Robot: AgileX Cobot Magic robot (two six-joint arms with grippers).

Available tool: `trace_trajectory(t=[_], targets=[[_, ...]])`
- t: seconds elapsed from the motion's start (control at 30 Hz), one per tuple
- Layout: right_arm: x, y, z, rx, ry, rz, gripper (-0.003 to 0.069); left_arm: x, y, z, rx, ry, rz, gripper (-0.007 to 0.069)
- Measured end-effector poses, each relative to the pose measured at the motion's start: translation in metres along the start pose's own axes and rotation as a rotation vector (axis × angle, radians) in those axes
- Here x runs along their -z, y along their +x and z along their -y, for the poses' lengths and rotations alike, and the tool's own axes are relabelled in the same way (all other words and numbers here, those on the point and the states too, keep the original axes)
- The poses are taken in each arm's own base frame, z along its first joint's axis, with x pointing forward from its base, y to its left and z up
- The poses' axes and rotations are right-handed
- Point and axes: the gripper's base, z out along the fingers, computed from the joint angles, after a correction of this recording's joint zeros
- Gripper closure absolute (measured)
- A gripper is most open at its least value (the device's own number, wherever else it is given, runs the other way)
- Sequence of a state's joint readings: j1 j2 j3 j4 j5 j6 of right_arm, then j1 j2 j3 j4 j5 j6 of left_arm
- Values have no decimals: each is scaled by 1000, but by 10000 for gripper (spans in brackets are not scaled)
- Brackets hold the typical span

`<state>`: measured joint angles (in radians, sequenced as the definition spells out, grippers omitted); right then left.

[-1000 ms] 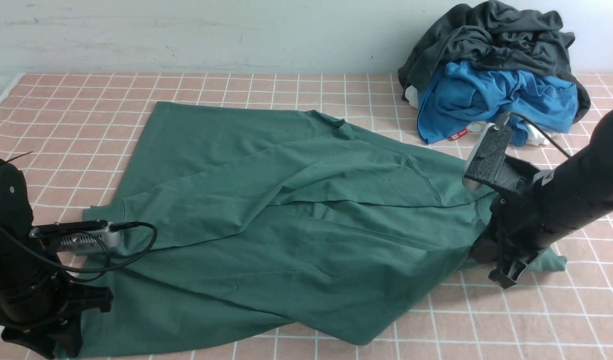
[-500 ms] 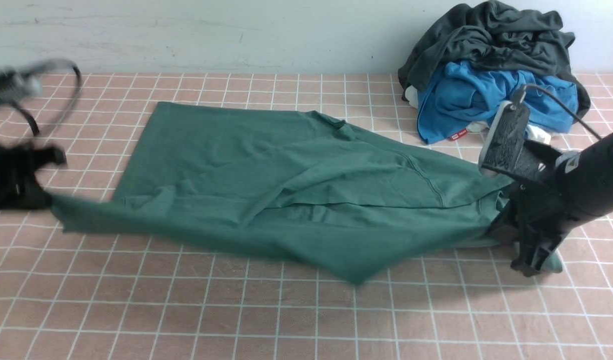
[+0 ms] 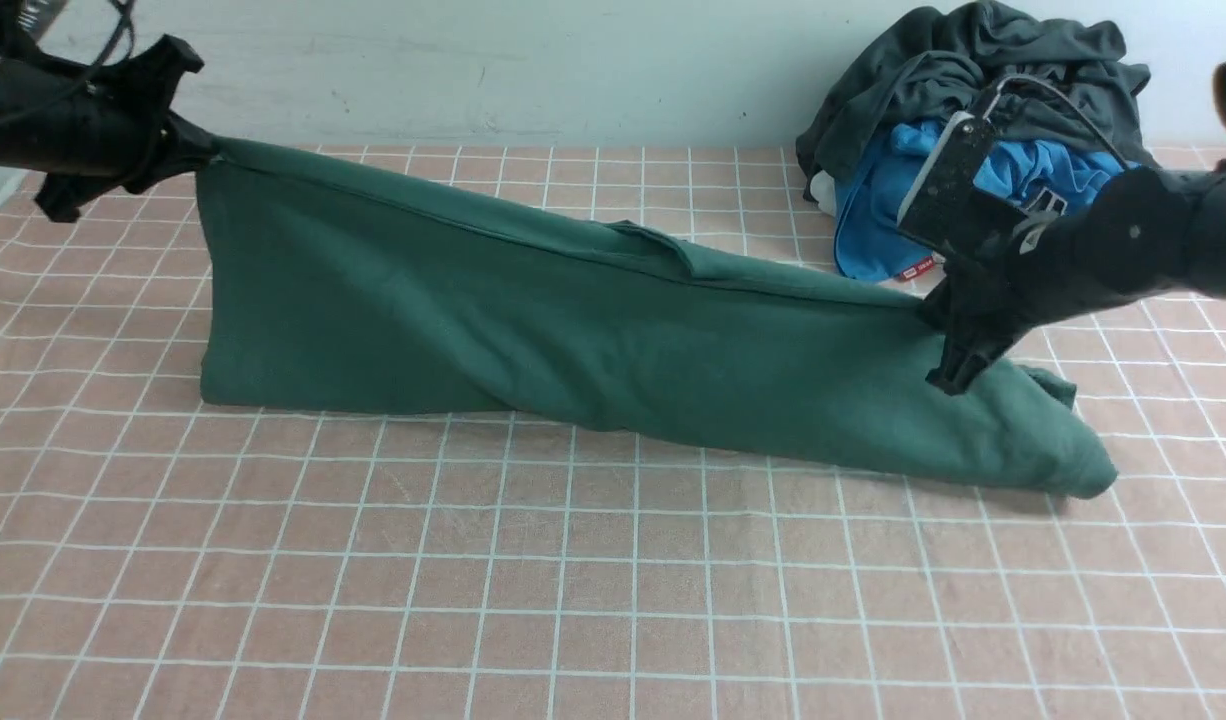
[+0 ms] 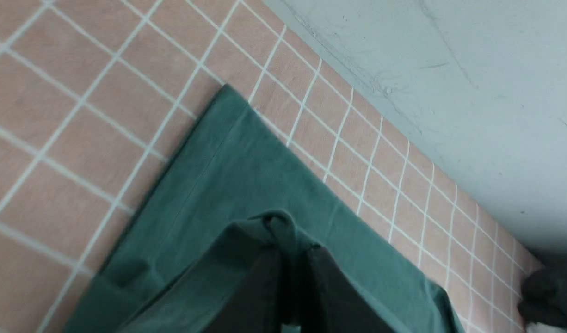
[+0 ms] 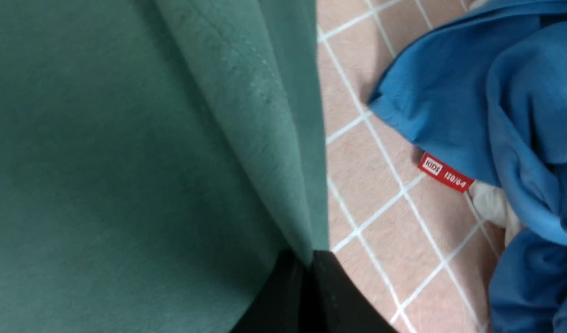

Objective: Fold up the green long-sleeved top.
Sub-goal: Use both arms to drag the lower edge of the fabric forward and fold it over the upper edge

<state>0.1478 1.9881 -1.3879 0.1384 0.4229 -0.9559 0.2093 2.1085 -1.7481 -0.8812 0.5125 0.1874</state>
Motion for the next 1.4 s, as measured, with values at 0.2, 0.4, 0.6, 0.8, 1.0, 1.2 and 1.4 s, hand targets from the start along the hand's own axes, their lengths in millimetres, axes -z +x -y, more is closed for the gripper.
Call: trace_trajectory(t=[0.2, 0.4, 0.6, 0.8, 1.0, 1.2, 1.4], targets=[[-48, 3, 21, -71, -6, -28, 662, -80, 7, -13, -33, 18, 29, 598], [-64, 4, 40, -250, 29, -7, 650, -114, 9, -18, -73, 48, 49, 568], [-63, 7, 46, -391, 39, -4, 491, -121, 9, -18, -216, 55, 67, 342], [-28, -20, 59, -548, -9, 23, 325, -73, -7, 28, -416, 98, -19, 190], [-22, -68, 29, -452, -174, 134, 567, -20, 12, 95, -786, 30, -206, 382], [-93, -82, -17, -328, -286, 255, 669, -31, 62, 110, -940, -84, -422, 605], [-142, -89, -9, -383, -196, 381, 671, -34, 76, 117, -958, -101, -465, 628]])
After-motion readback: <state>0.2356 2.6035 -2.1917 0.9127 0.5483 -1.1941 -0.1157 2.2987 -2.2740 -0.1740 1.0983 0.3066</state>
